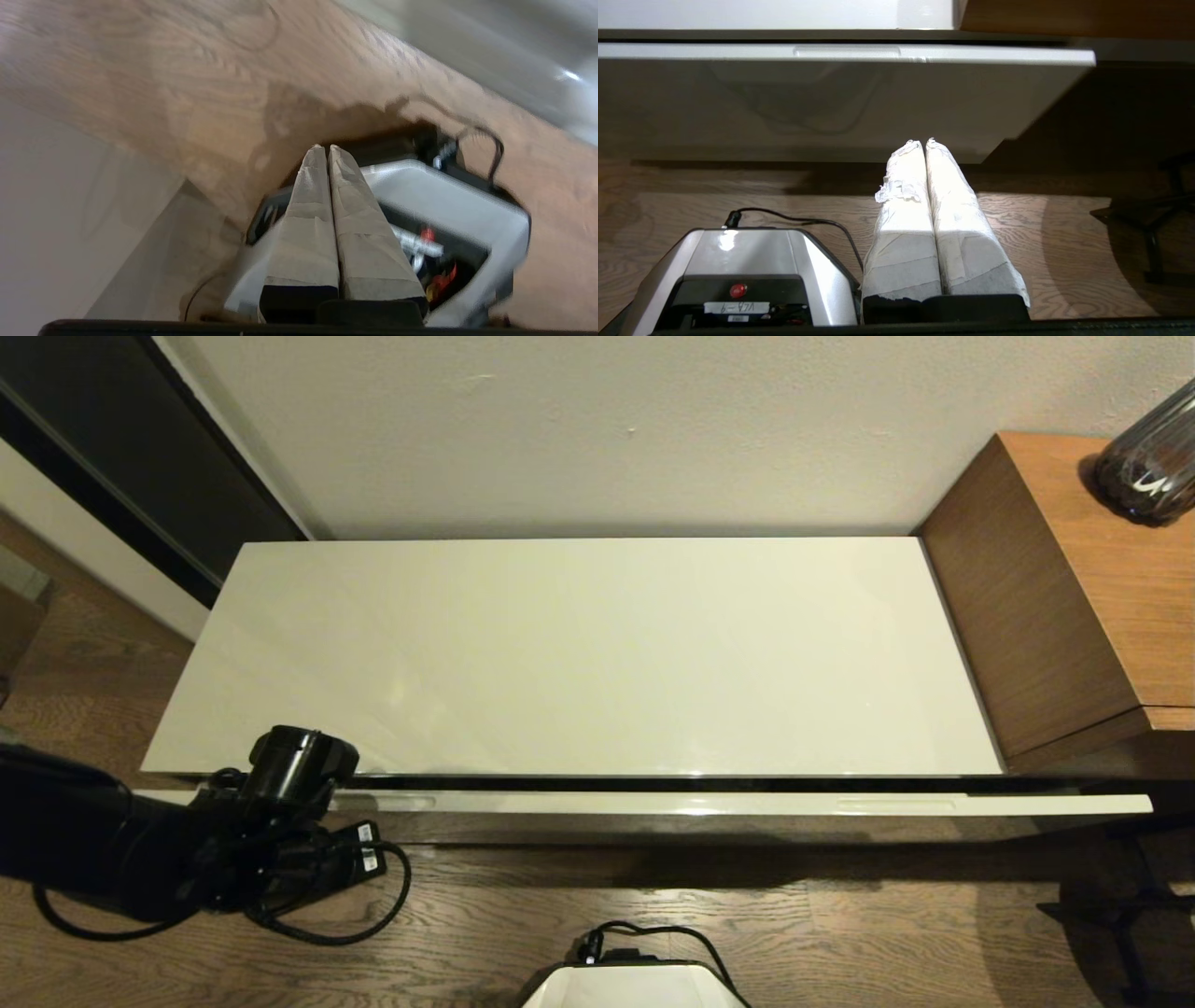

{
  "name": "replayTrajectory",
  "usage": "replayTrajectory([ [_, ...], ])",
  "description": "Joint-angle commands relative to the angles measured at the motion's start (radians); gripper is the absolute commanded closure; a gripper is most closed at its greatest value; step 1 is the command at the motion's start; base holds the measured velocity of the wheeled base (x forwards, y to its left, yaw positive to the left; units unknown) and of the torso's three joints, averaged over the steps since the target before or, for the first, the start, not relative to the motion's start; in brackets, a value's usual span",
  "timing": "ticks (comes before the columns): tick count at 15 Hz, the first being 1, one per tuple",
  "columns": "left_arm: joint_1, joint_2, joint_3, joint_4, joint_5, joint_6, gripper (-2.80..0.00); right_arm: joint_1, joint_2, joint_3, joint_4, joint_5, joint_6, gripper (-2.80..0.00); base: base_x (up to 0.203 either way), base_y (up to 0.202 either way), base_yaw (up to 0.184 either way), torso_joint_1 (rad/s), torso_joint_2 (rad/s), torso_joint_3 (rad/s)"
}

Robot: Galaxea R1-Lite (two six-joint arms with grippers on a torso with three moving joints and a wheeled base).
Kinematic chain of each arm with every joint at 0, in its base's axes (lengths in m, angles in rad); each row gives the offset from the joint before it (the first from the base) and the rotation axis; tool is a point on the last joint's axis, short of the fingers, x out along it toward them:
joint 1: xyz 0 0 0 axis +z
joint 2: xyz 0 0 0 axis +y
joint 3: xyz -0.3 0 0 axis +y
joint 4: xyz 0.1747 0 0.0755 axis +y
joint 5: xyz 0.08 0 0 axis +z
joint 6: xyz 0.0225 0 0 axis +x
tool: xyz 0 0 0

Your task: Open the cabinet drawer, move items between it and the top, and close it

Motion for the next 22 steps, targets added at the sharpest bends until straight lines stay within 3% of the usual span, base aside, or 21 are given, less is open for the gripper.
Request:
replayTrajectory([
  [1,0.0,0.053,-0.059,0.01,0.014,-0.007,0.0,0.0,0.001,0.0,0.0,0.0,0.0,0.0,0.0,0.0,0.0,0.0,0.0,0.0],
  [4,0.001,0.013,-0.1,0.077,0.027,-0.014,0.0,0.0,0.001,0.0,0.0,0.0,0.0,0.0,0.0,0.0,0.0,0.0,0.0,0.0],
  [8,0.002,-0.27,-0.099,0.263,0.017,-0.006,0.0,0.0,0.001,0.0,0.0,0.0,-0.001,0.0,0.0,0.0,0.0,0.0,0.0,0.0],
  [18,-0.016,-1.154,-0.149,1.122,-0.04,0.042,0.0,0.0,0.001,0.0,0.0,0.0,0.0,0.0,0.0,0.0,0.0,0.0,0.0,0.0],
  [20,0.025,-1.287,-0.148,1.25,-0.046,0.094,0.0,0.0,0.001,0.0,0.0,0.0,0.0,0.0,0.0,0.0,0.0,0.0,0.0,0.0],
  [22,0.159,-1.416,-0.136,1.348,-0.093,0.205,0.0,0.0,0.001,0.0,0.0,0.0,0.0,0.0,0.0,0.0,0.0,0.0,0.0,0.0],
])
